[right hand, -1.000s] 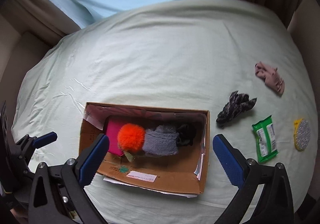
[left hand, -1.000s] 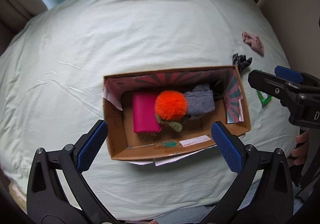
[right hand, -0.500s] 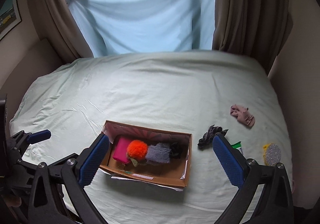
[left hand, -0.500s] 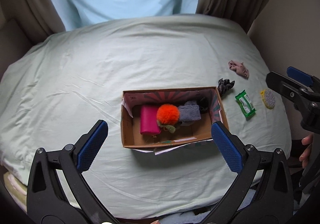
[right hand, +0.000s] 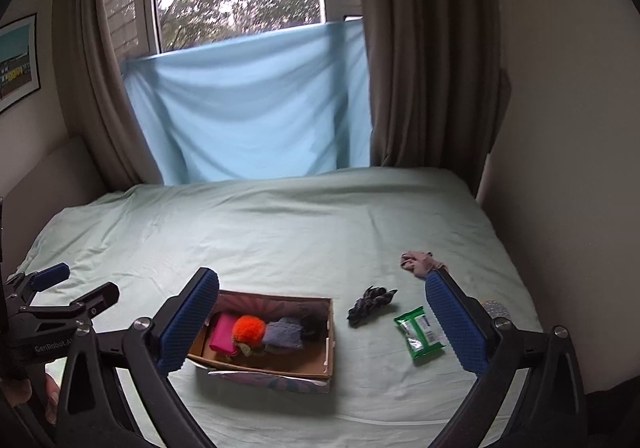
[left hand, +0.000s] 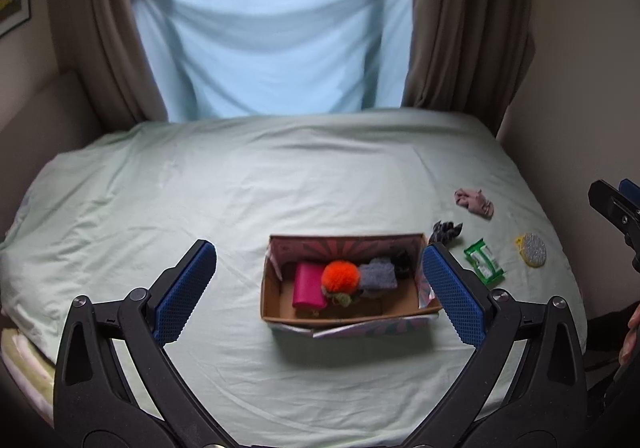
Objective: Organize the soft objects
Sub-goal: 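Lift both tools up and away from the box, then move the left tool over the green wipes pack while the right tool approaches the glitter sponge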
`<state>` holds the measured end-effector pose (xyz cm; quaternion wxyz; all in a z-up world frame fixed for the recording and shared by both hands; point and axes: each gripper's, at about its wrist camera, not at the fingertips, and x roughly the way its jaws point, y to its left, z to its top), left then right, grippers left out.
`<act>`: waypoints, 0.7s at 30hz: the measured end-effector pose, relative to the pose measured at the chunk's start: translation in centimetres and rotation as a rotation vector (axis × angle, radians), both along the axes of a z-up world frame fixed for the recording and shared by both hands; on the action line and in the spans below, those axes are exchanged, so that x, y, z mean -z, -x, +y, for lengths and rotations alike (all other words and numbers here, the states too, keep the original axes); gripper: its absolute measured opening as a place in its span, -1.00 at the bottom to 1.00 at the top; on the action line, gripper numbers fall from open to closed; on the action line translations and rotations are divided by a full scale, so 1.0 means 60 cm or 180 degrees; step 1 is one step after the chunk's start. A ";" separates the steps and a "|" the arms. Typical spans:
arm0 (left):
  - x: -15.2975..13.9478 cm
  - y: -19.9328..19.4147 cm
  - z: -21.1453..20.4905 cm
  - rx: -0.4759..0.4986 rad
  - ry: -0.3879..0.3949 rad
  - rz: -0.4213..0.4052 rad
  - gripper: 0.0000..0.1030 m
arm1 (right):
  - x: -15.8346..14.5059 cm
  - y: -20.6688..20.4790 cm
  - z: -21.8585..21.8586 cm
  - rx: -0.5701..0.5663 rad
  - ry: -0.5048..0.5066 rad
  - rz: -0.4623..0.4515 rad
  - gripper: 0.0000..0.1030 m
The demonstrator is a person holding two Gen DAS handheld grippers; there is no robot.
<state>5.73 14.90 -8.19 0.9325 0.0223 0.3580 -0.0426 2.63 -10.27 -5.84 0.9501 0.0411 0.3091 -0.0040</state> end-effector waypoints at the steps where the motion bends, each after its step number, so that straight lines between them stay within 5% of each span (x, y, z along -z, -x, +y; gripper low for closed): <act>1: -0.005 0.005 -0.009 0.0046 -0.0019 -0.0064 0.99 | -0.002 0.008 -0.009 0.0042 0.0003 -0.0033 1.00; 5: -0.014 0.012 -0.057 0.0175 -0.0160 -0.0152 0.99 | -0.001 0.025 -0.038 0.0181 0.0046 -0.0090 1.00; 13: -0.010 0.007 -0.164 0.0403 -0.0029 -0.0115 0.99 | -0.006 0.039 -0.124 0.0330 0.0055 -0.0200 1.00; 21: 0.052 -0.027 -0.332 0.0577 0.0102 0.0098 0.99 | 0.036 0.027 -0.268 0.0440 0.0065 -0.0070 1.00</act>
